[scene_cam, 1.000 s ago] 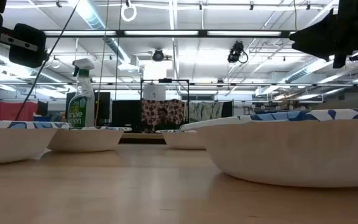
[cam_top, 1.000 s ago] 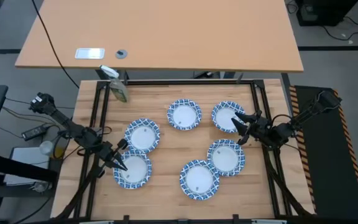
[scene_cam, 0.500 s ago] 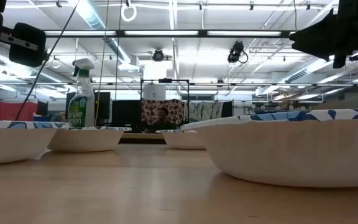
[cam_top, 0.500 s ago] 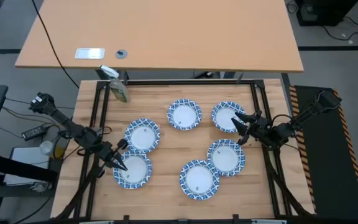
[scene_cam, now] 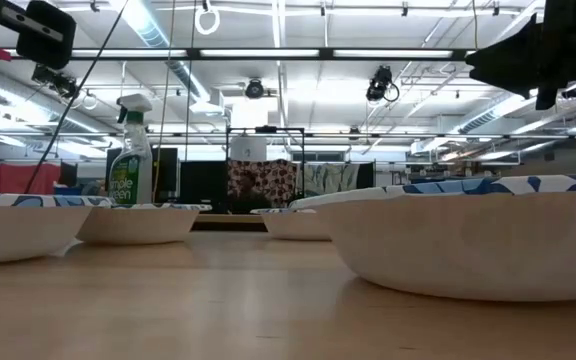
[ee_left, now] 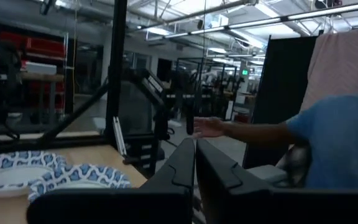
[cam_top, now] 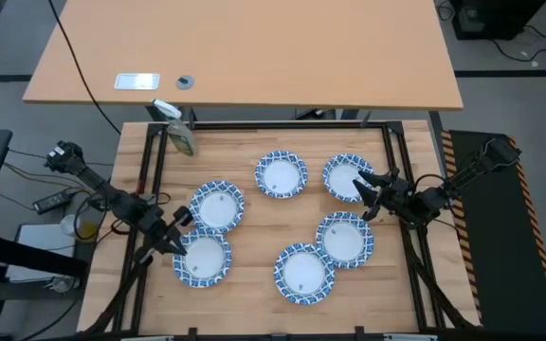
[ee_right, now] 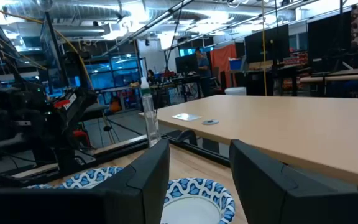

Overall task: Nest bowls inside each other
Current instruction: Stack the white bowl on top of the other white bowl

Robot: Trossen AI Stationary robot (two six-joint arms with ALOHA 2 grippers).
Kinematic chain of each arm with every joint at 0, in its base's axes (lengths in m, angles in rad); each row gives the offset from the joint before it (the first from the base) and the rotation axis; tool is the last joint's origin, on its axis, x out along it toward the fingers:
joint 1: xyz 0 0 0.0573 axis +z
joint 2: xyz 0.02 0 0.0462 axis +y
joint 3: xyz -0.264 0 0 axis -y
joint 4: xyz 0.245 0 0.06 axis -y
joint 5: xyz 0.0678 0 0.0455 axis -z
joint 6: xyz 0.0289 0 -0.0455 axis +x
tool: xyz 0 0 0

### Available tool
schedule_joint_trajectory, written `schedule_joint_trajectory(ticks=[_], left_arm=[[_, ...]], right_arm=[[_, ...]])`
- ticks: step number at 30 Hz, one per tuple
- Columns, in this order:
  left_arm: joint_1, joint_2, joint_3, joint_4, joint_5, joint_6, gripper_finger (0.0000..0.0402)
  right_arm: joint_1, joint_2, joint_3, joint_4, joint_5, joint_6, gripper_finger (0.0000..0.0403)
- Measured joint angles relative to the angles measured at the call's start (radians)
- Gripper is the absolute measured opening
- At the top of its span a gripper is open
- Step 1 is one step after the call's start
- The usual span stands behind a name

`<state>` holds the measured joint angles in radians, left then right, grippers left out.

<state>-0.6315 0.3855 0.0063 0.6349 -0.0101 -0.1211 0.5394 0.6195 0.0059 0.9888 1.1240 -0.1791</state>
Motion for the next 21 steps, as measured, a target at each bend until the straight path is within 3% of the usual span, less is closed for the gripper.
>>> schedule_joint_trajectory(ticks=[12, 18, 21], left_arm=[[0.0, 0.0, 0.0, 0.03, -0.195, 0.038, 0.002], [0.015, 0.0, 0.0, 0.065, -0.609, 0.09, 0.002], [0.058, 0.001, 0.0, 0.064, -0.686, 0.086, 0.002]], right_arm=[[-0.002, 0.0, 0.0, 0.033, -0.022, 0.0, 0.0176], [-0.026, 0.0, 0.0, 0.07, -0.077, -0.078, 0.0176], [-0.048, 0.0, 0.0, 0.072, -0.102, -0.042, 0.0176]])
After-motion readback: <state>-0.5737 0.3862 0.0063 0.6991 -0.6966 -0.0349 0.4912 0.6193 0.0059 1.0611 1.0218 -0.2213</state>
